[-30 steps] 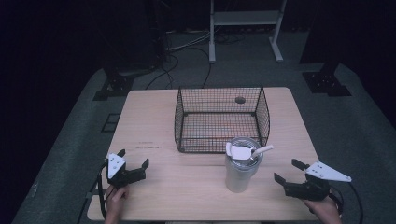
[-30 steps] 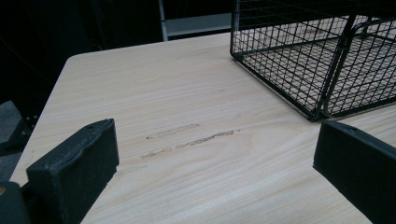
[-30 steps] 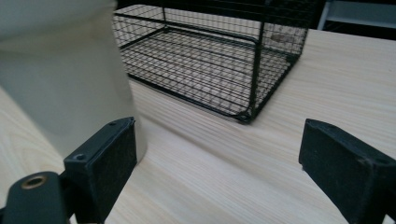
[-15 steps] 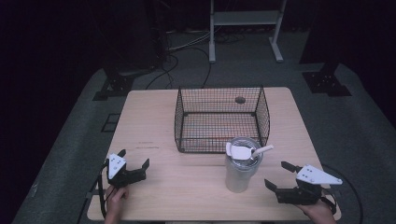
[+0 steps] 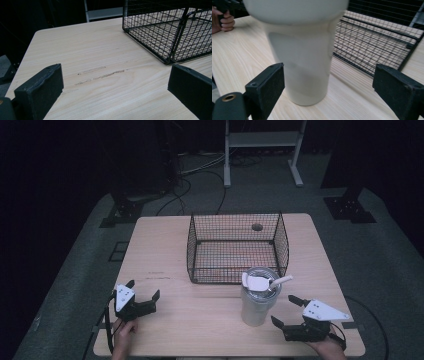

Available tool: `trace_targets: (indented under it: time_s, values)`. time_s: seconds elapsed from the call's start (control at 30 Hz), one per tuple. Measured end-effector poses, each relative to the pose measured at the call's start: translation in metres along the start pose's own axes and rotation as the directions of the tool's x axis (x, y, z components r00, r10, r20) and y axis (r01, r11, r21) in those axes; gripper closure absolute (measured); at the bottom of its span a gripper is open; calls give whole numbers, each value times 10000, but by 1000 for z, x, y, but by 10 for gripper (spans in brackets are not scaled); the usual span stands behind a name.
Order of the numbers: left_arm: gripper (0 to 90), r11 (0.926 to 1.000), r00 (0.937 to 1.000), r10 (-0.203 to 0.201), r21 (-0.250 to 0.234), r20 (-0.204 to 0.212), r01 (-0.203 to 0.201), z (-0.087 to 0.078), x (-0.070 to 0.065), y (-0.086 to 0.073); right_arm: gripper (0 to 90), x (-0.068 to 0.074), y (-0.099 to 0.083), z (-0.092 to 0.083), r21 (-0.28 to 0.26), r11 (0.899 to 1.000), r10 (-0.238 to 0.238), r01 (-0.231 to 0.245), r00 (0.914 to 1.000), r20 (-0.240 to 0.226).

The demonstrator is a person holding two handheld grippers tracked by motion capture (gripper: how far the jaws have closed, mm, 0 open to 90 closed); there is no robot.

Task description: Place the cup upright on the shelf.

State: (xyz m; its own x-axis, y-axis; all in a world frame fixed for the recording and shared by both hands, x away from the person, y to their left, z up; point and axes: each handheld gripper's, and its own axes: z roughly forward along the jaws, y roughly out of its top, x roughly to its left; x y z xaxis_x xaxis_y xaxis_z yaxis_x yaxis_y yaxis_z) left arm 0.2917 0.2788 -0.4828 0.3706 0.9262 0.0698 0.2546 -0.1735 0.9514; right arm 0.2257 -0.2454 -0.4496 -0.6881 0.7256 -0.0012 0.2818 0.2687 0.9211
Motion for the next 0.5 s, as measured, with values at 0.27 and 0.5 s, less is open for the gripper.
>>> trace_targets:
  time_s: [0.27,0.5]
  values:
    - [0,10000,10000,33,37,2,-33,0,0,0,100,8,2,10,-95,9999,-104,103,9998,-155]
    - [0,10000,10000,37,34,5,-37,0,0,0,100,14,5,24,-81,9998,-181,179,9994,-304]
